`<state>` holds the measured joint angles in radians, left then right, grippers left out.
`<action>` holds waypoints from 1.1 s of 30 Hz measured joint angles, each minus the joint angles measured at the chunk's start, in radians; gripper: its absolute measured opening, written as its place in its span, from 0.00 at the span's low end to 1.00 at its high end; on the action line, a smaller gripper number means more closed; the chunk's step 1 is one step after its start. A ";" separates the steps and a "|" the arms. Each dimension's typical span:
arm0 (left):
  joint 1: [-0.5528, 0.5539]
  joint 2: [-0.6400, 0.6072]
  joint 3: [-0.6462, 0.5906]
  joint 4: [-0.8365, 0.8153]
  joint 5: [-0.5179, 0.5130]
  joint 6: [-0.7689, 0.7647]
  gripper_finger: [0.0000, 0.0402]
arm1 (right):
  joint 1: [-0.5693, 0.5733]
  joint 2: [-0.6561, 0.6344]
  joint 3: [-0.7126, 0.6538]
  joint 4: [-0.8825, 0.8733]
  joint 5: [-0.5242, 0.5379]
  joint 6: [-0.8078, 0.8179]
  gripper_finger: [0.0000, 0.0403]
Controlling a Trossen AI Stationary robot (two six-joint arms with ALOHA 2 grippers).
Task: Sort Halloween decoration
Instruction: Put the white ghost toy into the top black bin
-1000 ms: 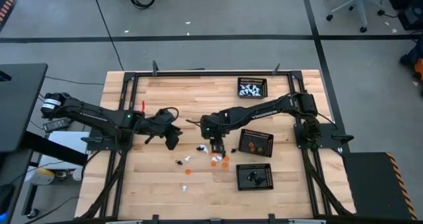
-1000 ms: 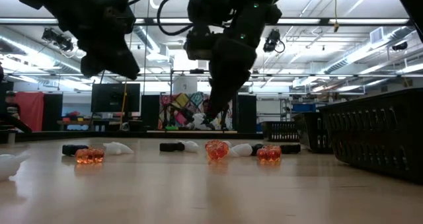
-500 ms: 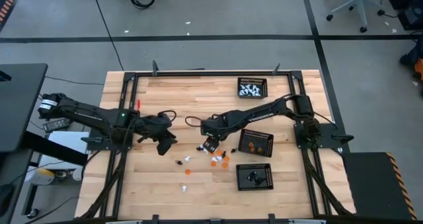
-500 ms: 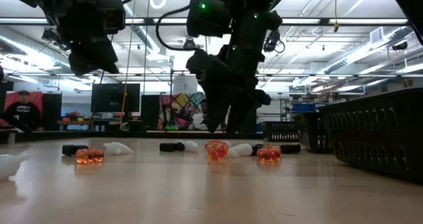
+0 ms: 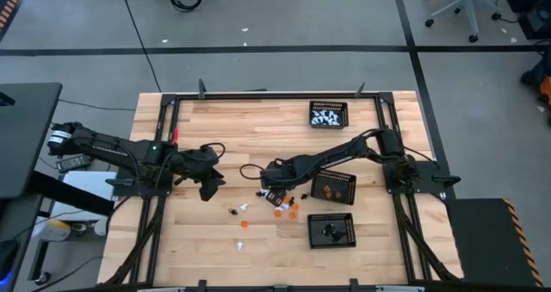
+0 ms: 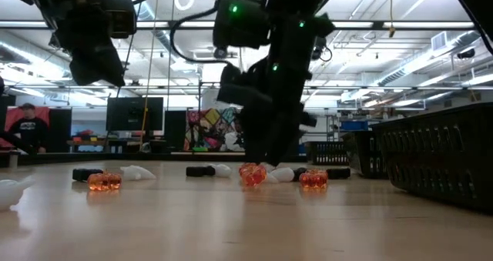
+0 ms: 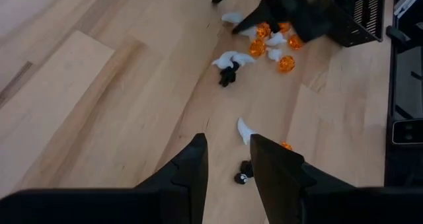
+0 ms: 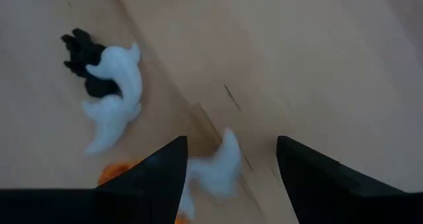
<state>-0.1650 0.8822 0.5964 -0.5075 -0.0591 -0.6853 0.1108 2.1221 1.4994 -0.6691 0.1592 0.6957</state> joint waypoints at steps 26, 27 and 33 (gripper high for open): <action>0.000 0.000 0.000 -0.014 -0.001 -0.002 0.31 | 0.031 0.013 0.003 -0.073 -0.018 -0.126 0.35; 0.000 0.000 0.000 -0.014 -0.001 -0.002 0.31 | 0.031 0.013 0.003 -0.075 -0.018 -0.131 0.35; 0.000 0.000 0.000 -0.014 -0.001 -0.007 0.31 | 0.030 0.013 0.003 -0.078 -0.019 -0.158 0.35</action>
<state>-0.1650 0.8825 0.5964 -0.5212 -0.0597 -0.6927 0.1406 2.1353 1.5021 -0.7475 0.1399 0.5377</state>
